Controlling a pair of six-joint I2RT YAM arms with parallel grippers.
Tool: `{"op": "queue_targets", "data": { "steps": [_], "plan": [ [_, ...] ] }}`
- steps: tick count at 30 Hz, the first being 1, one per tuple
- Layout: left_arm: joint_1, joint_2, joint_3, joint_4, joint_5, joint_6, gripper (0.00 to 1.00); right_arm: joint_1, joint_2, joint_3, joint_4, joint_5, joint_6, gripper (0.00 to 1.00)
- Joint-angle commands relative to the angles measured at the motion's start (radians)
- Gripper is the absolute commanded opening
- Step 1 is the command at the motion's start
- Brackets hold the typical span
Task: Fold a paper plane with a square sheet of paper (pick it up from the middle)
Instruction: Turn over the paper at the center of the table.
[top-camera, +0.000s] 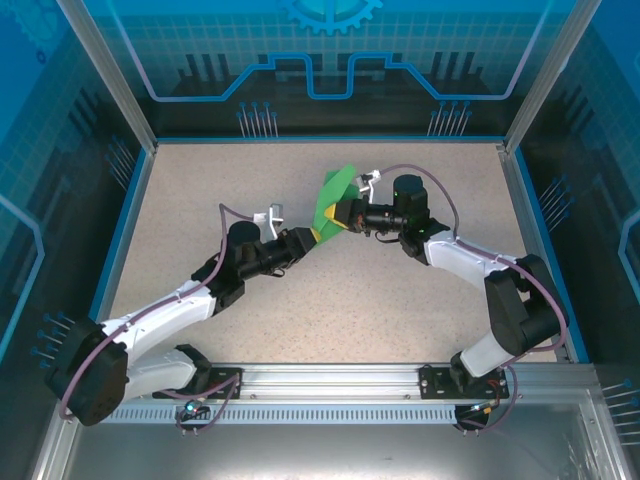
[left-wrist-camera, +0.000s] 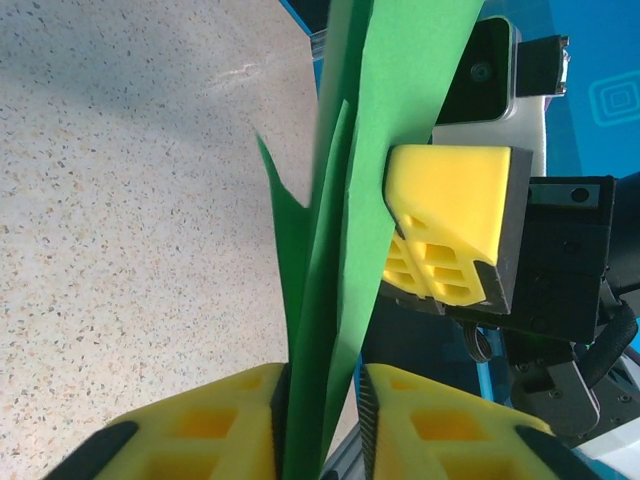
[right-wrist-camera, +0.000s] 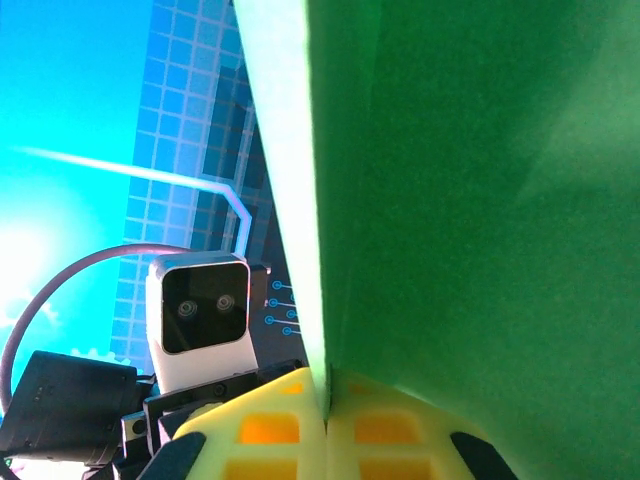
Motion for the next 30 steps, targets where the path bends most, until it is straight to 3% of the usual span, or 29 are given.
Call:
{"op": "queue_targets", "data": {
  "steps": [1, 9, 18, 24, 28, 30],
  "plan": [
    [0.015, -0.004, 0.025, 0.006, 0.023, 0.036, 0.22, -0.003, -0.026, -0.016, 0.031, -0.021, 0.01, 0.0],
    [0.02, -0.012, 0.04, -0.032, 0.037, 0.078, 0.08, -0.005, -0.019, -0.016, 0.026, -0.017, 0.004, 0.02],
    [0.031, -0.055, 0.109, -0.237, 0.034, 0.207, 0.03, -0.032, -0.025, -0.063, -0.032, 0.006, -0.025, 0.31],
    [0.038, -0.015, 0.284, -0.619, -0.029, 0.494, 0.02, -0.097, -0.118, -0.077, -0.232, 0.039, -0.156, 0.48],
    [0.031, 0.062, 0.424, -0.876, -0.135, 0.749, 0.0, -0.142, -0.169, -0.062, -0.389, 0.054, -0.249, 0.53],
    [0.0, 0.099, 0.485, -0.971, -0.26, 0.849, 0.0, -0.158, -0.184, -0.056, -0.445, 0.067, -0.283, 0.54]
  ]
}}
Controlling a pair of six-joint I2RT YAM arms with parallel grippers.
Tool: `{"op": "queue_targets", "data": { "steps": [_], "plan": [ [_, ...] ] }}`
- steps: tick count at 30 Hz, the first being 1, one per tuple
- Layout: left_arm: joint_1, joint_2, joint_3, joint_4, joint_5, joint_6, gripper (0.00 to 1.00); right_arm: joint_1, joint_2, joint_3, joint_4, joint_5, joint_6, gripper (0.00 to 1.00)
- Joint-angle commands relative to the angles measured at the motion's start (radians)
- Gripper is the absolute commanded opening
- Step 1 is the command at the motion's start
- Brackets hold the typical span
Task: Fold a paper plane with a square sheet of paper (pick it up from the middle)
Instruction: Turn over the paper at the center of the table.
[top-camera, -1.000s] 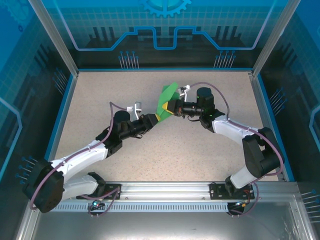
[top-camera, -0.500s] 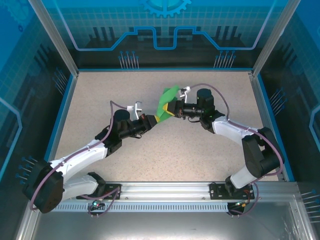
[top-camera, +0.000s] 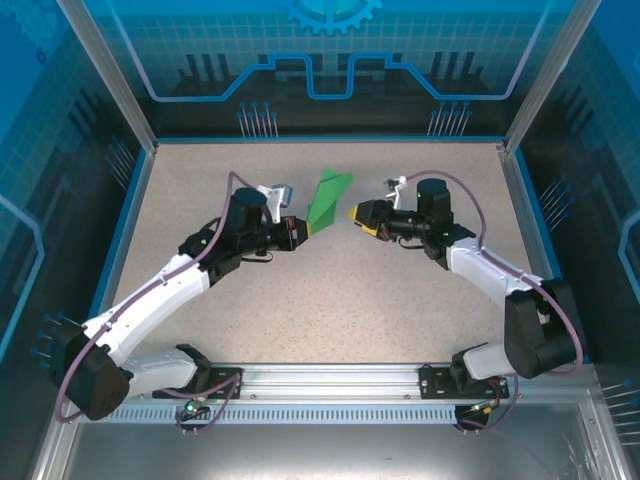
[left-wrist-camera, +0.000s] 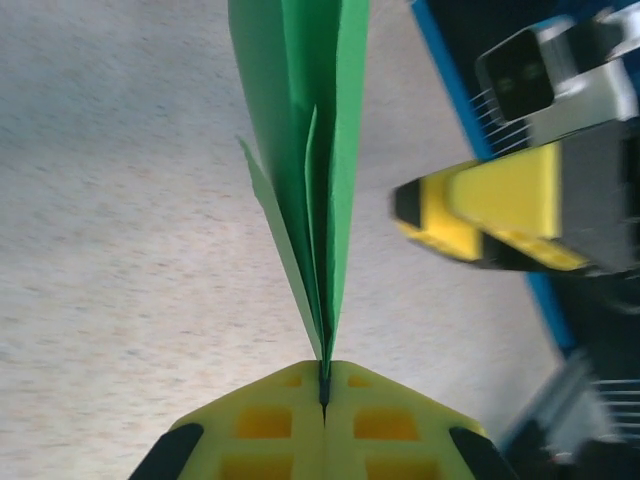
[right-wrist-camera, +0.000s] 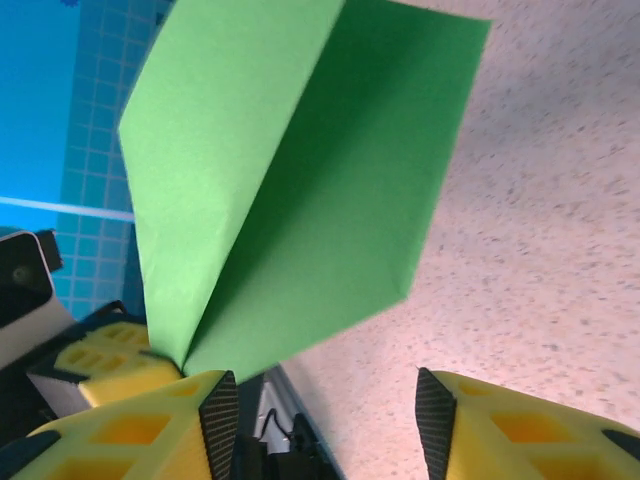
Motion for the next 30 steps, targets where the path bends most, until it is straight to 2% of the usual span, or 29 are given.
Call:
{"op": "queue_targets", "data": {
  "steps": [1, 4, 8, 11, 13, 17, 20, 24, 30],
  "plan": [
    [-0.055, 0.066, 0.096, -0.304, -0.248, 0.307, 0.0, -0.032, -0.033, 0.014, -0.172, 0.024, -0.109, 0.54],
    [-0.126, 0.134, 0.179, -0.4, -0.534, 0.425, 0.0, -0.059, -0.049, 0.006, -0.197, 0.027, -0.125, 0.55],
    [-0.164, 0.173, 0.228, -0.393, -0.765, 0.522, 0.0, -0.085, -0.067, -0.003, -0.225, 0.036, -0.148, 0.56],
    [-0.227, 0.237, 0.246, -0.363, -1.016, 0.642, 0.0, -0.108, -0.08, -0.014, -0.236, 0.039, -0.159, 0.56],
    [-0.256, 0.288, 0.249, -0.342, -1.114, 0.707, 0.0, -0.121, -0.084, -0.019, -0.242, 0.037, -0.166, 0.56],
    [-0.328, 0.381, 0.234, -0.304, -1.196, 0.784, 0.0, -0.14, -0.092, -0.021, -0.261, 0.039, -0.185, 0.57],
    [-0.402, 0.456, 0.191, -0.24, -1.211, 0.848, 0.0, -0.16, -0.1, -0.026, -0.261, 0.026, -0.19, 0.59],
    [-0.525, 0.548, 0.124, -0.141, -1.186, 0.916, 0.0, -0.193, -0.106, -0.025, -0.269, 0.0, -0.187, 0.6],
    [-0.634, 0.618, 0.078, -0.084, -1.12, 0.916, 0.0, -0.204, -0.085, -0.012, -0.302, -0.025, -0.205, 0.62]
  ]
}}
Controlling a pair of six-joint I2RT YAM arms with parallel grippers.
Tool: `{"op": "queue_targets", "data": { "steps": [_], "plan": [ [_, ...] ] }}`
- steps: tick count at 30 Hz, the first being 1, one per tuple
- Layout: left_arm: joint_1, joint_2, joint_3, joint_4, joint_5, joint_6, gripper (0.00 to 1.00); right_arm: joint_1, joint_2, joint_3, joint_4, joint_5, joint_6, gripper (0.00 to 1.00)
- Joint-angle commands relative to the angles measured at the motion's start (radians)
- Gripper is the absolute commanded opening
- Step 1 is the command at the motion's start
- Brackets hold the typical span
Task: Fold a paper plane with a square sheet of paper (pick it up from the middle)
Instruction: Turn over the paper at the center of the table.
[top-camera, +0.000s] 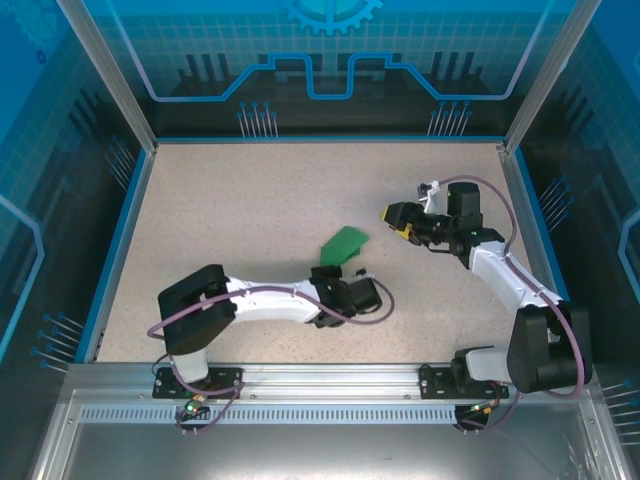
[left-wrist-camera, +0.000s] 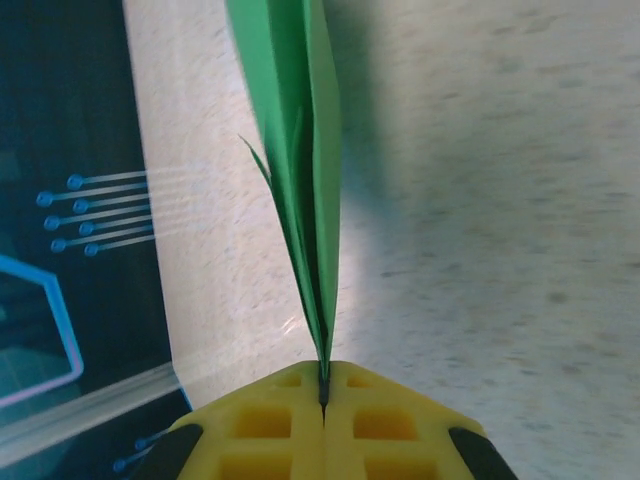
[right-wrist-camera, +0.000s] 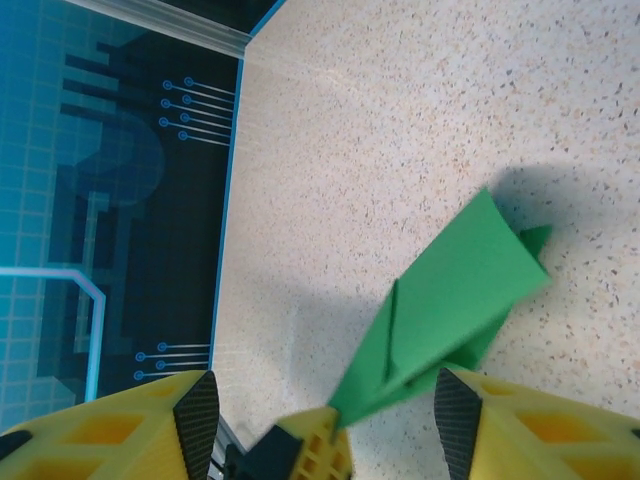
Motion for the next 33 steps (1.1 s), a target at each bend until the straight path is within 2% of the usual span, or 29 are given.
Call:
{"op": "queue_targets", "data": {
  "steps": [1, 3, 10, 17, 23, 29, 33],
  "plan": [
    [-0.027, 0.019, -0.01, 0.049, 0.025, 0.02, 0.0, -0.011, 0.004, -0.002, -0.028, -0.044, -0.018, 0.62],
    [-0.038, 0.036, -0.012, 0.048, 0.05, 0.009, 0.02, -0.011, 0.017, -0.01, -0.023, -0.051, -0.016, 0.62],
    [-0.051, 0.089, -0.001, 0.048, 0.132, -0.028, 0.18, 0.015, 0.053, -0.045, 0.003, -0.056, -0.014, 0.59],
    [-0.05, 0.058, 0.01, 0.019, 0.251, -0.081, 0.34, 0.069, 0.113, -0.055, 0.024, -0.045, -0.022, 0.51],
    [-0.038, -0.039, 0.028, -0.037, 0.383, -0.194, 0.58, 0.154, 0.183, -0.042, -0.032, 0.026, -0.085, 0.42],
    [0.012, -0.2, 0.085, -0.144, 0.543, -0.351, 0.62, 0.21, 0.233, -0.039, -0.058, 0.082, -0.125, 0.37],
    [0.116, -0.314, 0.093, -0.192, 0.64, -0.475, 0.64, 0.227, 0.271, -0.041, -0.061, 0.098, -0.145, 0.33]
  ]
}}
